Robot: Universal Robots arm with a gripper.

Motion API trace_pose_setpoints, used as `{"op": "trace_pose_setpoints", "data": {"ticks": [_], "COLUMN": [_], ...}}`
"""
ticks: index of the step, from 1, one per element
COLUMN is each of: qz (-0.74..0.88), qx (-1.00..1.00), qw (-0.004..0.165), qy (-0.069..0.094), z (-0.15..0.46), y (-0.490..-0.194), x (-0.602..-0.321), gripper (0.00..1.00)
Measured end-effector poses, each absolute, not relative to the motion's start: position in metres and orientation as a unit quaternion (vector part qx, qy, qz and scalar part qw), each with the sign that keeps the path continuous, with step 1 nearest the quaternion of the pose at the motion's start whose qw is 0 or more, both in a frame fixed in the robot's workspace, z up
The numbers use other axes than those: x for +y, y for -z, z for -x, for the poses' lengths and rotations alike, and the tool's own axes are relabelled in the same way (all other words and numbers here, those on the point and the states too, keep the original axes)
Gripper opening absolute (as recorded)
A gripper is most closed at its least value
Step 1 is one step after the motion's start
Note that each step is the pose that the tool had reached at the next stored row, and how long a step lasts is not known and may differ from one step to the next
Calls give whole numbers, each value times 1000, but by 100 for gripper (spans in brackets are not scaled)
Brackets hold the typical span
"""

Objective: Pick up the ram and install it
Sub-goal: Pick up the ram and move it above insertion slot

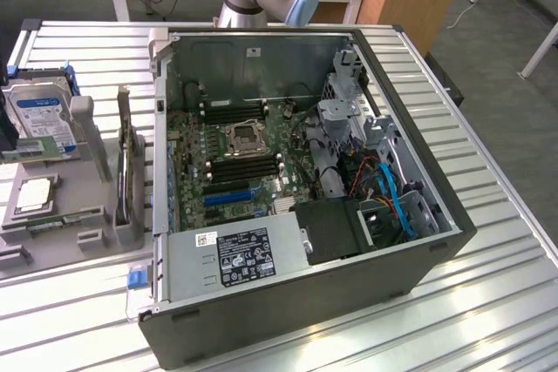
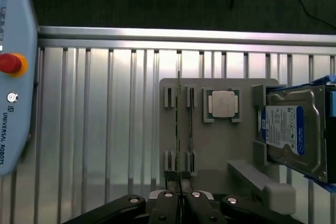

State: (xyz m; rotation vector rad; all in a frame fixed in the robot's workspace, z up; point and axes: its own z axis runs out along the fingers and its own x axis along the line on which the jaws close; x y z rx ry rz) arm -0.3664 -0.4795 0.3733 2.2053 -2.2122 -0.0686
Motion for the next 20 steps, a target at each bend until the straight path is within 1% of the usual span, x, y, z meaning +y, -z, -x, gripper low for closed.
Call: {"op": "trace_pose_setpoints", "data": {"ticks": [12,20], "qz": [-706,-706], "qx": [-708,-708], "qw": [8,8], "qy": [21,21], "z": [366,366], "y": [-391,-392], "x": [-480,-480], "gripper": [12,12]}}
